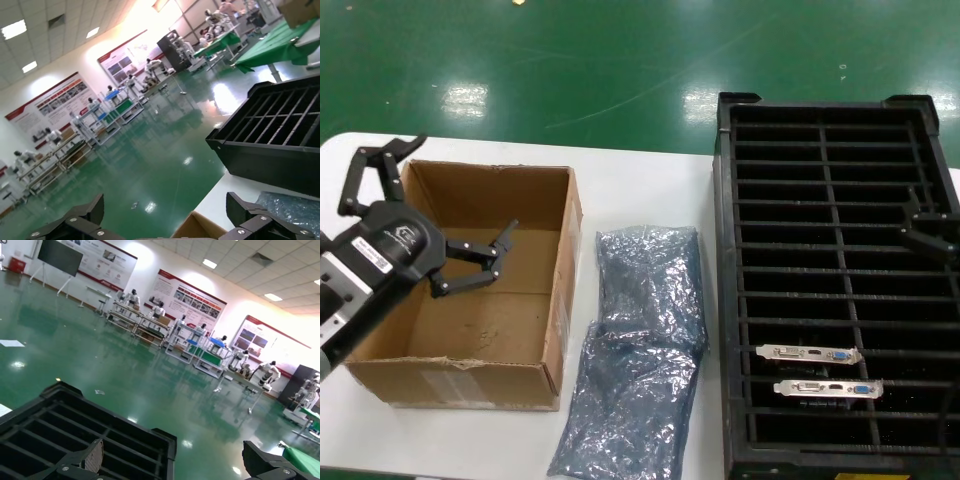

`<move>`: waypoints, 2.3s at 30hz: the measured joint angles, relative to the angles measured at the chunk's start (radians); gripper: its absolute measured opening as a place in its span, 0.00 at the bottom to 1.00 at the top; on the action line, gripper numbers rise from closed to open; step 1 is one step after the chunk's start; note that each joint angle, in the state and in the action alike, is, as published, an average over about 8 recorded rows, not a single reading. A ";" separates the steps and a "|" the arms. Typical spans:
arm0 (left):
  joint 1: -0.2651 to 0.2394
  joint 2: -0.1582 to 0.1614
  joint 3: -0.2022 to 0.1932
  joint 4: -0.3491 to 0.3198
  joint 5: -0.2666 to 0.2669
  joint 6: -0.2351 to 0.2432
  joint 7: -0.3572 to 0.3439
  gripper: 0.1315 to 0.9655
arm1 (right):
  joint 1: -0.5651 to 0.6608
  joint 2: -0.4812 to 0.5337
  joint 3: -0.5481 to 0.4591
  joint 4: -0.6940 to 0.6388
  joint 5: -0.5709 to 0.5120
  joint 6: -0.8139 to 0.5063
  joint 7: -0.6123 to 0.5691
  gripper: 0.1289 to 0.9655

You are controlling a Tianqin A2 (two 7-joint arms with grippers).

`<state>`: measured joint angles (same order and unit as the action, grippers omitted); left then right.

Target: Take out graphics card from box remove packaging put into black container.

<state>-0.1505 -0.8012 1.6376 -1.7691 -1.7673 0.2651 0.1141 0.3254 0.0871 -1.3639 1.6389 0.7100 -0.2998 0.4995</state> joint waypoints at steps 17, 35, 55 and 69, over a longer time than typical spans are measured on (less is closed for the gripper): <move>0.034 0.115 -0.008 0.039 -0.008 -0.060 -0.027 0.97 | -0.075 0.049 -0.054 -0.009 0.249 0.069 -0.114 1.00; 0.072 0.242 -0.018 0.082 -0.016 -0.128 -0.055 1.00 | -0.157 0.103 -0.114 -0.019 0.526 0.145 -0.241 1.00; 0.115 0.384 -0.029 0.129 -0.025 -0.203 -0.087 1.00 | -0.249 0.163 -0.181 -0.030 0.834 0.229 -0.382 1.00; 0.143 0.475 -0.036 0.160 -0.031 -0.251 -0.108 1.00 | -0.309 0.202 -0.224 -0.037 1.033 0.284 -0.473 1.00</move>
<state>-0.0078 -0.3259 1.6019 -1.6087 -1.7983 0.0138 0.0059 0.0168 0.2890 -1.5878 1.6020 1.7430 -0.0157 0.0262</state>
